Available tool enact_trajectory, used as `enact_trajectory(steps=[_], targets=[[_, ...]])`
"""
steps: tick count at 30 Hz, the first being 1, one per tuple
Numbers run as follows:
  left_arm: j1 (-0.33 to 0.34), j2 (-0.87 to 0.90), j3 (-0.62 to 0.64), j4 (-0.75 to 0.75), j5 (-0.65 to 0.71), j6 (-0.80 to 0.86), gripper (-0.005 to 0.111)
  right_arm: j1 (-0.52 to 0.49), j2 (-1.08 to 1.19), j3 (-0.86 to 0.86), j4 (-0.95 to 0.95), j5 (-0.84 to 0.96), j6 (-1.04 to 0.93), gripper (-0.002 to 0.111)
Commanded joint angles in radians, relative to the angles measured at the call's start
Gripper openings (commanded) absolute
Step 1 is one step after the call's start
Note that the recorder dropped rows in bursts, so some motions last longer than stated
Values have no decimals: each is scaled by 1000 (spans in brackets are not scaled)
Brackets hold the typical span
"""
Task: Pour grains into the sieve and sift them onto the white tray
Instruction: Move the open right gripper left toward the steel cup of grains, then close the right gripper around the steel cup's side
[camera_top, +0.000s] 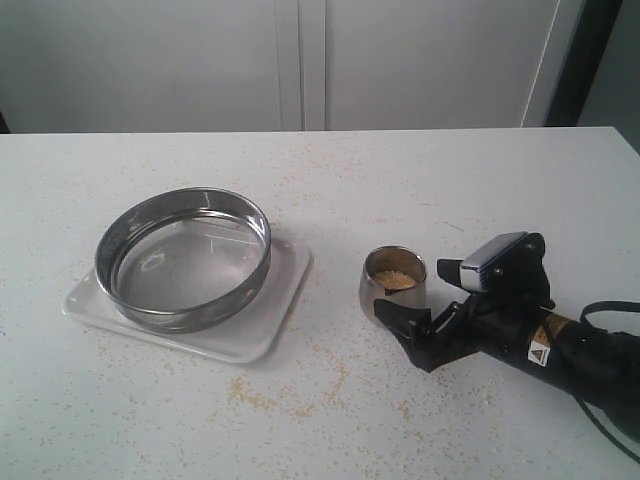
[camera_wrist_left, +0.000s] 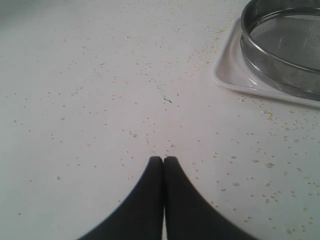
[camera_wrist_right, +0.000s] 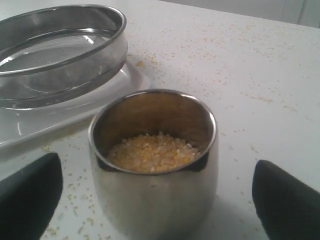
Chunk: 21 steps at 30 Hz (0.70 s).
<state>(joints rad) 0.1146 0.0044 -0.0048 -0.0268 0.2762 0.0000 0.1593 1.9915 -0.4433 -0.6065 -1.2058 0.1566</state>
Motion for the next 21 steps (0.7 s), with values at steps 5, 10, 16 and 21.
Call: enact_trajectory(steps=[5, 10, 16, 21], targets=[[2, -4, 5, 2, -1, 0, 0, 0, 96, -106, -107, -15, 2, 95], [2, -4, 5, 2, -1, 0, 0, 0, 140, -162, -107, -15, 2, 95], [2, -4, 5, 2, -1, 0, 0, 0, 182, -202, -117, -15, 2, 95], [2, -4, 5, 2, -1, 0, 0, 3, 209, -218, -134, -15, 2, 95]])
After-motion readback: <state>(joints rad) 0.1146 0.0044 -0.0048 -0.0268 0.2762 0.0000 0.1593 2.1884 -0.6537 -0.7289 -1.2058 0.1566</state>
